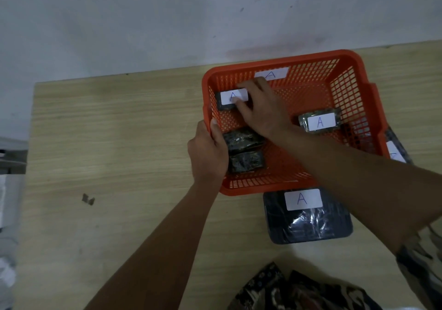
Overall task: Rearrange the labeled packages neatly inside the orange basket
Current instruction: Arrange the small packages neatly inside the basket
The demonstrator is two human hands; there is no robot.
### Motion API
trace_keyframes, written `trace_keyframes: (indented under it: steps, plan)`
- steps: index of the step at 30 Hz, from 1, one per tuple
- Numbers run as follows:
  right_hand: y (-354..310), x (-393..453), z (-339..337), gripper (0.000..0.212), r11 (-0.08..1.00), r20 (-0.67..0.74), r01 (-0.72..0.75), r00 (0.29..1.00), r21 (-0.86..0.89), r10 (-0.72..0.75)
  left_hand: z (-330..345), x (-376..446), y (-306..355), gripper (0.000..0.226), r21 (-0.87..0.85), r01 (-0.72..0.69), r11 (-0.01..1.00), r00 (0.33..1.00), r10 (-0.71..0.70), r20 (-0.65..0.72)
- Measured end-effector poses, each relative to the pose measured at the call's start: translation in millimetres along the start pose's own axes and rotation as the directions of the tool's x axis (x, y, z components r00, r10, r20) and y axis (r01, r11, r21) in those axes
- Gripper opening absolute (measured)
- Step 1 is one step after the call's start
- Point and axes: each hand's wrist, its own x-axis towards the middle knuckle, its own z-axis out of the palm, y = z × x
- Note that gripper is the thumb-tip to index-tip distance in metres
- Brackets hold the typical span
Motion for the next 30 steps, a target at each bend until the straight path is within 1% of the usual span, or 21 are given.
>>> trace_keyframes:
  steps: [3,6,8,10,11,12,13,14,15,16,17,19,22,23,24,25,26,27,28,29,30]
  plan:
    - [5.6,-6.7,-2.1,0.043,0.997,0.026,0.065,0.998,-0.046,-0.064,0.3,0.3,0.3,0.033,0.007,0.005,1.000,1.000,-0.005,-0.001]
    - [7.8,-6.5,-6.4,0.046,0.997,0.008,0.040,0.999,-0.070,-0.039,0.6,0.5,0.5,0.033,-0.005,-0.002,1.000,1.000,0.002,0.007]
    - [7.3,-7.9,-11.2,0.044,0.996,-0.027,0.031,0.999,-0.083,-0.033,0.7,0.8,0.5,0.033,-0.003,-0.001,1.000,1.000,0.001,0.006]
    - [8.6,-13.1,-20.7,0.036,0.994,-0.056,0.090,0.994,-0.065,-0.093,0.6,1.1,0.2,0.033,0.003,-0.008,1.000,1.000,0.008,0.004]
    - [11.2,-16.9,-26.3,0.031,0.987,-0.020,0.154,0.988,-0.046,-0.155,0.4,1.2,-0.3,0.033,0.004,-0.015,1.000,1.000,0.015,0.002]
    - [14.7,-20.7,-31.9,0.028,0.975,0.077,0.223,0.972,-0.021,-0.221,0.3,1.5,-0.4,0.033,0.002,-0.019,1.000,1.000,0.019,0.002]
    - [17.8,-24.4,-36.8,0.027,0.962,0.221,0.272,0.938,0.008,-0.267,0.0,1.7,-0.4,0.033,-0.003,-0.020,1.000,1.000,0.020,0.005]
    - [19.5,-28.2,-40.5,0.031,0.957,0.375,0.289,0.885,0.025,-0.277,-0.1,1.7,-0.2,0.033,-0.005,-0.018,1.000,1.000,0.018,0.008]
    - [20.2,-31.2,-42.8,0.036,0.959,0.501,0.282,0.827,0.021,-0.255,-0.4,1.4,-0.1,0.034,-0.003,-0.016,1.000,1.000,0.016,0.009]
    - [20.4,-32.9,-44.7,0.042,0.963,0.581,0.270,0.782,0.009,-0.225,-0.6,1.1,0.0,0.034,0.001,-0.017,1.000,1.000,0.017,0.006]
    - [20.3,-33.2,-46.4,0.046,0.966,0.622,0.259,0.756,0.004,-0.205,-0.9,0.6,0.1,0.034,0.005,-0.016,1.000,1.000,0.016,0.004]
    - [18.0,-31.0,-49.6,0.052,0.970,0.659,0.243,0.729,0.003,-0.185,-1.0,0.7,0.6,0.035,0.002,-0.012,1.000,1.000,0.012,0.006]
    - [14.0,-27.3,-51.7,0.048,0.978,0.678,0.206,0.715,0.031,-0.171,-1.3,0.7,0.8,0.034,-0.003,-0.010,1.000,1.000,0.010,0.000]
    - [14.0,-27.8,-52.8,0.045,0.987,0.671,0.152,0.727,0.052,-0.147,-1.5,0.3,1.2,0.034,0.000,-0.010,1.000,1.000,0.010,-0.002]
    - [14.0,-29.2,-55.0,0.043,0.995,0.663,0.057,0.742,0.086,-0.100,-1.6,0.2,1.6,0.033,0.004,-0.010,1.000,1.000,0.010,-0.001]
    - [14.6,-31.3,-58.4,0.040,0.988,0.655,-0.077,0.755,0.136,-0.031,-1.7,0.0,2.0,0.033,0.003,-0.010,1.000,1.000,0.010,0.006]
    - [15.9,-33.9,-62.4,0.036,0.955,0.651,-0.223,0.758,0.196,0.043,-1.8,0.0,2.3,0.034,-0.001,-0.007,1.000,1.000,0.007,0.016]
    - [16.8,-36.8,-66.6,0.030,0.891,0.652,-0.367,0.749,0.266,0.113,-1.8,0.3,2.5,0.034,-0.005,-0.005,1.000,1.000,0.005,0.022]
    - [17.9,-40.2,-70.1,0.027,0.793,0.665,-0.503,0.727,0.344,0.173,-1.9,0.7,2.3,0.035,-0.003,-0.004,1.000,1.000,0.004,0.022]
    - [19.1,-43.7,-72.6,0.026,0.663,0.692,-0.624,0.689,0.415,0.215,-1.8,1.0,2.1,0.036,0.004,-0.002,1.000,1.000,0.002,0.019]
    - [20.8,-46.8,-73.9,0.027,0.524,0.727,-0.713,0.646,0.466,0.232,-1.9,1.2,2.1,0.036,0.011,0.001,1.000,1.000,-0.001,0.016]
